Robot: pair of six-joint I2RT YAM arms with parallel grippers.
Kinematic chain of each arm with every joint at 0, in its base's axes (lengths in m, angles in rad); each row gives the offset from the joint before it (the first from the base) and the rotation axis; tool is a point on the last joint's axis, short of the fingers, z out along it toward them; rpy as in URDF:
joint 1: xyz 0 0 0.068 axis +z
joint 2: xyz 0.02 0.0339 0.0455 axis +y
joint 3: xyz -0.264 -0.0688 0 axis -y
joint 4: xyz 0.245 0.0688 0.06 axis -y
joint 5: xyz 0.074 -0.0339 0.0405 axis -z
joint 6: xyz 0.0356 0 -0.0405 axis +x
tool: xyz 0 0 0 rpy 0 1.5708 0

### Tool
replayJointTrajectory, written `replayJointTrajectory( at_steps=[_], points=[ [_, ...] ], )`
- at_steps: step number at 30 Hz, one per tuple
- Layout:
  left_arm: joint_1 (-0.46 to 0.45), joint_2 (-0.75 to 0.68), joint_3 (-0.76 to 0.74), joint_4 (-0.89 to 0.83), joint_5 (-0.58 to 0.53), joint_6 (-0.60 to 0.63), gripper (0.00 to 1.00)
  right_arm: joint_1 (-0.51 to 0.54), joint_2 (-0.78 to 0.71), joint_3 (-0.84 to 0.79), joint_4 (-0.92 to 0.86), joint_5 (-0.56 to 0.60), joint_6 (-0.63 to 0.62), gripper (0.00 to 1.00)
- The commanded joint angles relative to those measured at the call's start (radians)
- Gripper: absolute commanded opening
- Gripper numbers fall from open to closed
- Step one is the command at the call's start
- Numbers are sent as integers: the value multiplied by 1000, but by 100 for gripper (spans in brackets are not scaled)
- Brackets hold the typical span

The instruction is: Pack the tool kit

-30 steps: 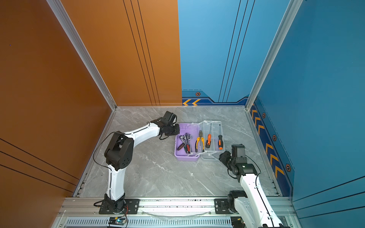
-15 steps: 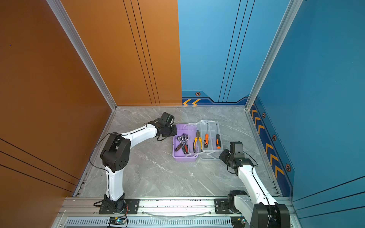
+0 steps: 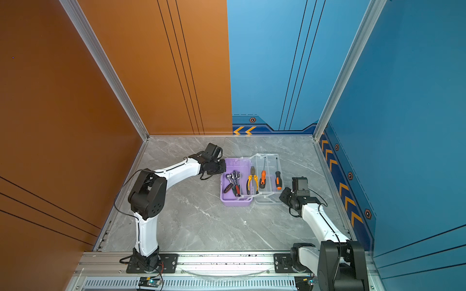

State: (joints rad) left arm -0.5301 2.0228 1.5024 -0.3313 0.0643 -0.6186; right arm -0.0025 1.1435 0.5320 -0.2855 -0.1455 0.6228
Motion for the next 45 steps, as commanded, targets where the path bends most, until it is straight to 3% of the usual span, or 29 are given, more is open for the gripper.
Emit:
replayJointTrajectory(
  at_steps=[1,5,8,13,15,18,22,31,36,45],
  points=[
    [19,0,15,-8,2,12,0,-5,22,24,44,13,-28,20],
    [19,5,18,-8,6,12,0,-5,39,24,61,3,-38,8],
    [18,8,18,-8,9,11,0,-4,63,21,75,-13,-43,8],
    [18,21,24,-6,20,9,0,4,105,15,111,-49,-56,28],
    [18,27,28,-5,25,9,0,13,119,8,132,-60,-68,31],
    [18,30,34,-5,26,10,0,16,137,3,152,-54,-69,22],
    [18,28,35,-5,27,11,0,16,138,-1,170,-50,-63,2],
    [7,21,23,-5,38,9,0,22,93,23,173,-29,-40,0],
    [-10,-4,8,-3,36,0,0,65,-10,73,130,45,-37,0],
    [-52,-28,2,3,35,-22,0,295,-158,239,-5,319,-98,0]
  ],
)
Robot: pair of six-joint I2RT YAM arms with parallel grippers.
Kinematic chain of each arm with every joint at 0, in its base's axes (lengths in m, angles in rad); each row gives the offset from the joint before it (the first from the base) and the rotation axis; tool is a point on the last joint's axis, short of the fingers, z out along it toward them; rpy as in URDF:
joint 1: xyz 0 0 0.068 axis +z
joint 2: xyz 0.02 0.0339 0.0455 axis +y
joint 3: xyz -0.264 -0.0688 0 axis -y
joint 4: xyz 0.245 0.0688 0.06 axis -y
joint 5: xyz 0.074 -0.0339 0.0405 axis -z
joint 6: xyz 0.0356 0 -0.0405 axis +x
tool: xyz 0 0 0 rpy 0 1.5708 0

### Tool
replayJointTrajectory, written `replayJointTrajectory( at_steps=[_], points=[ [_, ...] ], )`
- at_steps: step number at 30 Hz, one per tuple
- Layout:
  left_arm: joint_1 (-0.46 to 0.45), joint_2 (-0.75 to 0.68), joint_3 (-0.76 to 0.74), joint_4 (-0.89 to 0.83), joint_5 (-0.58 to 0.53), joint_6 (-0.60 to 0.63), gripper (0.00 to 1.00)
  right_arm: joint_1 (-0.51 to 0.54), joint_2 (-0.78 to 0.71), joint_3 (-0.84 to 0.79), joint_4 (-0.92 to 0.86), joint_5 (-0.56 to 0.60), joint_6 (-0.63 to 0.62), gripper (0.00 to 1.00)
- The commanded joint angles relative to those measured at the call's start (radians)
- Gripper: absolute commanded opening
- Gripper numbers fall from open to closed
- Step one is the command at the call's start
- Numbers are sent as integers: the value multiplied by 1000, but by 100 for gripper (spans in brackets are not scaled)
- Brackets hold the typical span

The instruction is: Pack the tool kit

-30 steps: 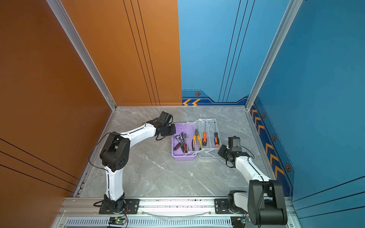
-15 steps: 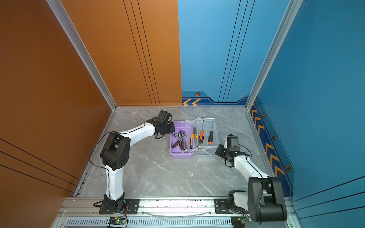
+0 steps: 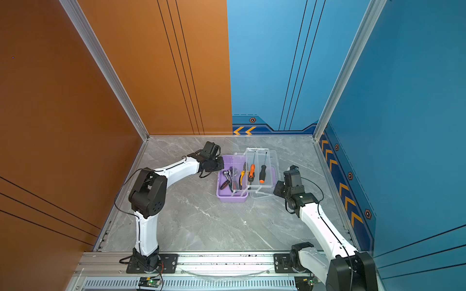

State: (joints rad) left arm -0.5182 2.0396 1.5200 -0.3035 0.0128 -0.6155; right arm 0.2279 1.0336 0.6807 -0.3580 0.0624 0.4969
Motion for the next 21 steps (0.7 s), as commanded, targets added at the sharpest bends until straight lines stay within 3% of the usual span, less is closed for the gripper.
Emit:
replayJointTrajectory(
  at_steps=[1,10,21],
  points=[
    [-68,-48,-15,-23,87,-26,0,97,-52,109,55,141,21,0],
    [-88,-65,-15,-10,88,-49,0,408,44,294,-13,380,-80,0],
    [-91,-105,-85,52,49,-125,0,646,262,470,-23,348,-123,0]
  ],
)
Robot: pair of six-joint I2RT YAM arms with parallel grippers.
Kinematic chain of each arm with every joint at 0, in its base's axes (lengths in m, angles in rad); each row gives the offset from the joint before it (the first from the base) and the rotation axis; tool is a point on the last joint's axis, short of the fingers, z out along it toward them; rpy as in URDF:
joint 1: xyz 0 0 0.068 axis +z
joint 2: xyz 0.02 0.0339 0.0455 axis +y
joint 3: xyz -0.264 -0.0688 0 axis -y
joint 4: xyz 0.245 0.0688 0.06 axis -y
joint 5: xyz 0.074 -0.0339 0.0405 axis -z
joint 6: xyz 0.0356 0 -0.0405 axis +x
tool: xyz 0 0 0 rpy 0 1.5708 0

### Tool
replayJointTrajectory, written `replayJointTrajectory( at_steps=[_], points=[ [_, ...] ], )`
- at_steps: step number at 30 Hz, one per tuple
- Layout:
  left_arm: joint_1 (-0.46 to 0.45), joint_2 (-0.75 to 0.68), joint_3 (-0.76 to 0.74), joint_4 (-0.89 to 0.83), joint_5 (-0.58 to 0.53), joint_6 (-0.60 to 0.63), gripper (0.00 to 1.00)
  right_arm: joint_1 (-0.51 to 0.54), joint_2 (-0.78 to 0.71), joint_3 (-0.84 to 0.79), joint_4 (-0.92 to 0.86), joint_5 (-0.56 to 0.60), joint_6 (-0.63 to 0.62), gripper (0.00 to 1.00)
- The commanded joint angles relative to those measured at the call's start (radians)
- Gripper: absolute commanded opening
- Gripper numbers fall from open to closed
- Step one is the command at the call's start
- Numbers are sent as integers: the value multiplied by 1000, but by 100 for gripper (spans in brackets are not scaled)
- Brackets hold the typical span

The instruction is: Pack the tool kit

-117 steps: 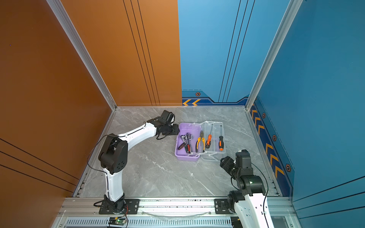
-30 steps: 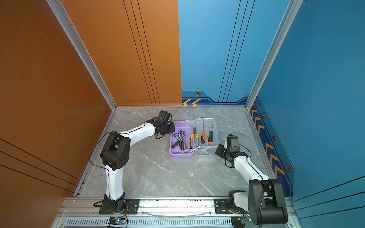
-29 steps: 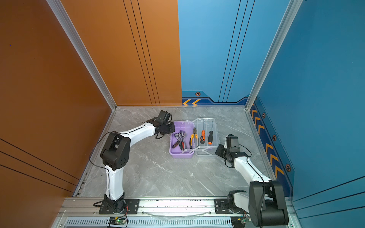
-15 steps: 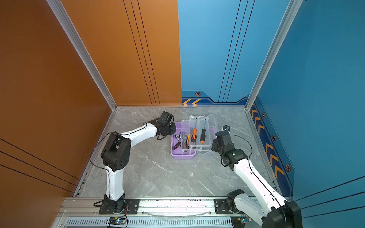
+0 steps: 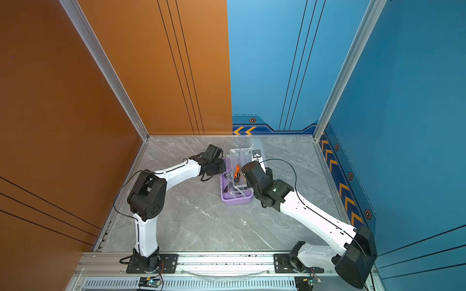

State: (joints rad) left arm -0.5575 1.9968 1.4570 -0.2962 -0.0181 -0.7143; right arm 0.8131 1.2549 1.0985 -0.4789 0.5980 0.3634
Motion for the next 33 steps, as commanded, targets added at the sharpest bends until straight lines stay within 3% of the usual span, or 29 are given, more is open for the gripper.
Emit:
replayJointTrajectory(
  at_steps=[1,4,7,14,27,30,33],
  points=[
    [-52,-60,-26,51,82,-37,0,73,56,66,98,-201,12,8],
    [-51,-49,-20,52,79,-57,0,101,90,106,81,-246,15,26],
    [-50,-47,-23,52,59,-83,0,116,94,124,71,-281,34,34],
    [-47,-67,-57,71,13,-154,0,85,24,97,83,-293,100,39],
    [-1,-108,-69,7,30,-50,1,-215,93,62,99,-475,156,39],
    [4,-124,-49,-36,22,-13,14,-237,148,99,98,-508,147,39],
    [5,-160,-42,-55,11,2,34,-246,206,155,84,-525,128,39]
  ],
)
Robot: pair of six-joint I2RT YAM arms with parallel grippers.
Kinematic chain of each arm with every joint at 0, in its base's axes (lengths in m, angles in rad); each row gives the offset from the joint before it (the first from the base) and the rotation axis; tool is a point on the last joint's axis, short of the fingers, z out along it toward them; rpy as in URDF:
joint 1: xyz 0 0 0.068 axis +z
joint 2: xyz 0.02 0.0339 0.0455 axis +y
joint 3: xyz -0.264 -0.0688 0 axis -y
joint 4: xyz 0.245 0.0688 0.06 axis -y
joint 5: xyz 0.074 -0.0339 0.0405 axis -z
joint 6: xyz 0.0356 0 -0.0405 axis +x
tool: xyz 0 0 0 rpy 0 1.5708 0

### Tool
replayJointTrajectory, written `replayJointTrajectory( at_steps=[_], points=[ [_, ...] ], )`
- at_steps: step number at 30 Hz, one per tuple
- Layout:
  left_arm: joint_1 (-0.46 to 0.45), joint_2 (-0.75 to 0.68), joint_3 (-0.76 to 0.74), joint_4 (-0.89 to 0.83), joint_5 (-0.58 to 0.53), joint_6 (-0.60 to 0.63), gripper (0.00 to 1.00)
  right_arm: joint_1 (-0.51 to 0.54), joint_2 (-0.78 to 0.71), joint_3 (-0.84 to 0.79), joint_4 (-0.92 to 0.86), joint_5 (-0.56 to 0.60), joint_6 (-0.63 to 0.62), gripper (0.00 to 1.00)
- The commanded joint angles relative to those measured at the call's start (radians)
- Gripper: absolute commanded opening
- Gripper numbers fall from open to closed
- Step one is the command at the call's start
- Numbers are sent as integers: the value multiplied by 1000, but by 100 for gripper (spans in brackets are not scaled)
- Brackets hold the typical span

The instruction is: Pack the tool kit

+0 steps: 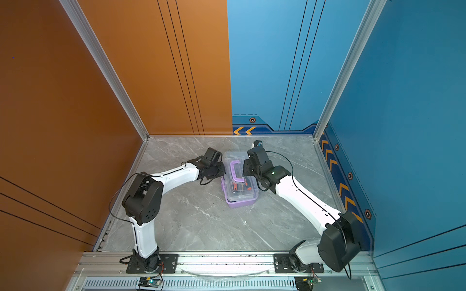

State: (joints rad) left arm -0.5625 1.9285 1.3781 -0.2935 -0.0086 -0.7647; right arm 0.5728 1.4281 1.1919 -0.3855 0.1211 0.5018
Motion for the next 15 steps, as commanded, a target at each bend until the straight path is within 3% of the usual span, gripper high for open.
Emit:
replayJointTrajectory(
  at_steps=[1,7,14,15],
  points=[
    [10,-101,47,-71,-3,59,39,-8,50,76,-14,-55,-11,39],
    [12,-145,117,-228,-85,129,63,-13,156,178,-14,-92,-8,38],
    [27,-263,7,-226,-150,137,80,12,203,225,6,-92,4,37],
    [29,-286,-10,-227,-164,140,87,13,207,228,8,-93,6,37]
  ],
)
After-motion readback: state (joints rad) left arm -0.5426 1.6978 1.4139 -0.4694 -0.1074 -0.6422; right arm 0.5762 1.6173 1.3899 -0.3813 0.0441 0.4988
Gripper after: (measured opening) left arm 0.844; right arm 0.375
